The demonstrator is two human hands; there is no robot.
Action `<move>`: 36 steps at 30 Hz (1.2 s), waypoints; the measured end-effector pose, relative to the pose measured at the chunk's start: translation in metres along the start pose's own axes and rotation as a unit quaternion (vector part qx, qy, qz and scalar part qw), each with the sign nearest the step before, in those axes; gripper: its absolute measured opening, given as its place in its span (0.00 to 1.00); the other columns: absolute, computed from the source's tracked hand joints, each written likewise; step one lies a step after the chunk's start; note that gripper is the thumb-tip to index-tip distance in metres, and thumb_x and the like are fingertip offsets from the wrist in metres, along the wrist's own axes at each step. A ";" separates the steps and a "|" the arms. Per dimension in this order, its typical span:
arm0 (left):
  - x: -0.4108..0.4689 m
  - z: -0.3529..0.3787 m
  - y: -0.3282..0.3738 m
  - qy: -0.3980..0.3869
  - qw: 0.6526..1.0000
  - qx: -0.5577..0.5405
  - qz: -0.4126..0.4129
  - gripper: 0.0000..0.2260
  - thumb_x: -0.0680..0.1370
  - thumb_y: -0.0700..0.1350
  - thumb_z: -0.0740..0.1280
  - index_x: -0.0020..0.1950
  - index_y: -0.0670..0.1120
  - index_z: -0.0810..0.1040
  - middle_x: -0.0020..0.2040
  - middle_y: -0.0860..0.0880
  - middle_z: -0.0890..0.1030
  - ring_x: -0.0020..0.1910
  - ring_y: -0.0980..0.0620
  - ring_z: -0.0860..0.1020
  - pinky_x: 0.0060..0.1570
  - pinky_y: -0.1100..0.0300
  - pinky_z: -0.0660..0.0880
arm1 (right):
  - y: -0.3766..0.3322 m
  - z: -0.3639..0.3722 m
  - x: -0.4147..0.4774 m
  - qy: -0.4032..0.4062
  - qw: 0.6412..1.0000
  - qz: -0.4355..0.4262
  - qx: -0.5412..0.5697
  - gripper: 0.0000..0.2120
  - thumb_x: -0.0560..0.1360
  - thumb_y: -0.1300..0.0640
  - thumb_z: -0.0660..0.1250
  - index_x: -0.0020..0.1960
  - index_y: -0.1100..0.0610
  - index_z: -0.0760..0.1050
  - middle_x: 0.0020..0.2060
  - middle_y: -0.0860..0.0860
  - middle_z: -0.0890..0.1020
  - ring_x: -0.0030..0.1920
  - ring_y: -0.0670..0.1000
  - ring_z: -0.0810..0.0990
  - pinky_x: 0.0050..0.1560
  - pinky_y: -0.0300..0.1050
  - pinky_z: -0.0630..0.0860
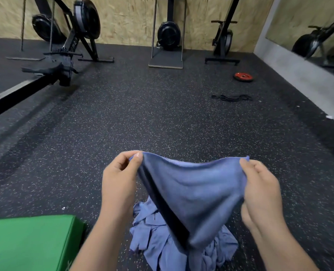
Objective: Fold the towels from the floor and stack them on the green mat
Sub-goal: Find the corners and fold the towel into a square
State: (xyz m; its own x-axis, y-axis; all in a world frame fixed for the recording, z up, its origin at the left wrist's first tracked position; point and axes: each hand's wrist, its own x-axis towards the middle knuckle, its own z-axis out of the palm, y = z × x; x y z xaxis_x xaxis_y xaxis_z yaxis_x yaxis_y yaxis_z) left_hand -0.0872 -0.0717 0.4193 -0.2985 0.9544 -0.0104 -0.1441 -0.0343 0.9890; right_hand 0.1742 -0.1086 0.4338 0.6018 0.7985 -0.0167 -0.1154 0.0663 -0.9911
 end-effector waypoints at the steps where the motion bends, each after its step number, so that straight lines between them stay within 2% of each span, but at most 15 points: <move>1: 0.004 -0.010 0.000 0.014 1.000 -0.009 -0.001 0.04 0.83 0.44 0.73 0.51 0.47 0.87 0.40 0.54 0.82 0.42 0.56 0.75 0.49 0.53 0.71 | 0.001 0.001 0.005 0.021 0.999 0.016 0.035 0.13 0.81 0.52 0.70 0.39 0.54 0.79 0.40 0.54 0.73 0.47 0.53 0.67 0.41 0.49 0.64; 3: 0.008 -0.024 -0.002 0.024 1.000 -0.010 0.001 0.04 0.82 0.44 0.73 0.49 0.47 0.87 0.40 0.53 0.82 0.42 0.55 0.74 0.50 0.52 0.69 | 0.003 0.007 0.010 0.040 0.998 0.026 0.046 0.12 0.78 0.50 0.71 0.37 0.52 0.78 0.43 0.53 0.70 0.48 0.54 0.65 0.42 0.49 0.62; 6: 0.005 -0.028 -0.004 0.032 0.999 0.020 0.008 0.05 0.82 0.44 0.74 0.47 0.48 0.87 0.39 0.55 0.81 0.40 0.56 0.74 0.47 0.53 0.70 | 0.005 0.024 0.007 0.040 0.998 0.016 0.040 0.11 0.75 0.49 0.71 0.36 0.52 0.79 0.41 0.53 0.70 0.46 0.53 0.65 0.46 0.52 0.63; 9: 0.004 -0.033 0.000 0.066 0.997 0.025 0.008 0.05 0.81 0.46 0.75 0.47 0.47 0.86 0.39 0.54 0.82 0.39 0.56 0.75 0.46 0.53 0.71 | 0.004 0.042 -0.003 0.033 0.998 0.016 0.043 0.12 0.75 0.49 0.70 0.35 0.52 0.77 0.38 0.53 0.69 0.43 0.52 0.64 0.43 0.51 0.62; 13: 0.001 -0.034 0.006 0.090 0.995 0.028 0.018 0.08 0.78 0.48 0.79 0.44 0.46 0.84 0.38 0.50 0.79 0.36 0.53 0.71 0.41 0.53 0.68 | 0.006 0.052 -0.022 -0.020 0.998 -0.031 -0.050 0.15 0.82 0.52 0.71 0.39 0.57 0.78 0.31 0.47 0.67 0.35 0.47 0.63 0.38 0.49 0.59; 16: -0.010 -0.023 0.011 0.055 0.998 0.026 0.016 0.10 0.76 0.48 0.81 0.42 0.46 0.83 0.35 0.49 0.78 0.35 0.52 0.70 0.38 0.54 0.66 | 0.001 0.053 -0.039 -0.089 0.981 -0.089 -0.146 0.14 0.83 0.52 0.71 0.41 0.56 0.81 0.28 0.44 0.72 0.32 0.44 0.65 0.34 0.45 0.64; 19: -0.022 -0.011 0.015 0.010 0.999 0.040 0.005 0.07 0.75 0.46 0.81 0.43 0.45 0.86 0.37 0.49 0.84 0.35 0.55 0.75 0.38 0.58 0.72 | -0.001 0.056 -0.048 -0.143 0.966 -0.114 -0.185 0.11 0.82 0.52 0.72 0.42 0.52 0.83 0.31 0.41 0.81 0.33 0.40 0.72 0.36 0.38 0.69; 21: -0.027 -0.003 0.016 -0.027 0.999 0.033 -0.015 0.04 0.77 0.45 0.79 0.45 0.46 0.88 0.41 0.45 0.88 0.38 0.54 0.81 0.39 0.61 0.77 | 0.001 0.058 -0.053 -0.161 0.958 -0.117 -0.208 0.08 0.82 0.53 0.72 0.43 0.50 0.84 0.36 0.41 0.85 0.36 0.40 0.78 0.41 0.40 0.75; 24: -0.031 0.009 0.013 -0.076 0.996 0.026 -0.028 0.03 0.80 0.42 0.76 0.48 0.48 0.90 0.44 0.43 0.89 0.42 0.52 0.83 0.46 0.52 0.83 | 0.007 0.063 -0.059 -0.175 0.953 -0.114 -0.221 0.06 0.81 0.54 0.73 0.45 0.49 0.84 0.39 0.42 0.87 0.40 0.43 0.84 0.48 0.48 0.82; 26: -0.034 0.016 0.013 -0.099 0.994 0.039 -0.022 0.05 0.81 0.41 0.75 0.48 0.48 0.91 0.44 0.45 0.89 0.41 0.53 0.83 0.46 0.53 0.82 | 0.009 0.066 -0.062 -0.173 0.953 -0.114 -0.220 0.06 0.80 0.55 0.74 0.44 0.49 0.82 0.39 0.42 0.86 0.40 0.44 0.85 0.48 0.50 0.83; 29: -0.037 0.024 0.018 -0.117 0.989 0.087 0.006 0.07 0.82 0.41 0.74 0.49 0.50 0.90 0.43 0.51 0.89 0.41 0.56 0.85 0.43 0.62 0.80 | 0.006 0.065 -0.060 -0.153 0.953 -0.131 -0.224 0.08 0.79 0.56 0.76 0.44 0.50 0.78 0.39 0.43 0.85 0.40 0.45 0.85 0.47 0.49 0.82; 31: -0.038 0.025 0.021 -0.116 0.987 0.111 0.022 0.06 0.82 0.42 0.74 0.49 0.51 0.90 0.43 0.53 0.89 0.40 0.58 0.85 0.42 0.65 0.79 | 0.004 0.063 -0.056 -0.157 0.951 -0.139 -0.225 0.09 0.79 0.55 0.76 0.43 0.50 0.78 0.38 0.44 0.85 0.40 0.46 0.84 0.46 0.50 0.82; 33: -0.038 0.026 0.020 -0.107 0.988 0.113 0.024 0.05 0.81 0.42 0.75 0.48 0.51 0.90 0.41 0.53 0.89 0.38 0.58 0.84 0.41 0.64 0.80 | 0.002 0.062 -0.054 -0.169 0.947 -0.143 -0.234 0.09 0.79 0.54 0.76 0.43 0.50 0.79 0.38 0.44 0.85 0.40 0.47 0.84 0.44 0.49 0.81; 36: -0.037 0.027 0.019 -0.083 0.989 0.118 0.018 0.04 0.79 0.44 0.77 0.45 0.51 0.89 0.40 0.51 0.89 0.39 0.55 0.85 0.42 0.55 0.84 | 0.005 0.067 -0.056 -0.176 0.942 -0.155 -0.239 0.07 0.80 0.55 0.75 0.43 0.50 0.81 0.38 0.43 0.85 0.40 0.47 0.84 0.43 0.45 0.79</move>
State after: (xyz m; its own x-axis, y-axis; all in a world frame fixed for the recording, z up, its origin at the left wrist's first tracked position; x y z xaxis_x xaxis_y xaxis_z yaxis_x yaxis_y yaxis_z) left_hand -0.0535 -0.0999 0.4419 -0.1370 0.9901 0.0308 0.0940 -0.0179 0.9954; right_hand 0.0869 -0.1124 0.4391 0.2391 0.9394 0.2455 0.4433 0.1194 -0.8884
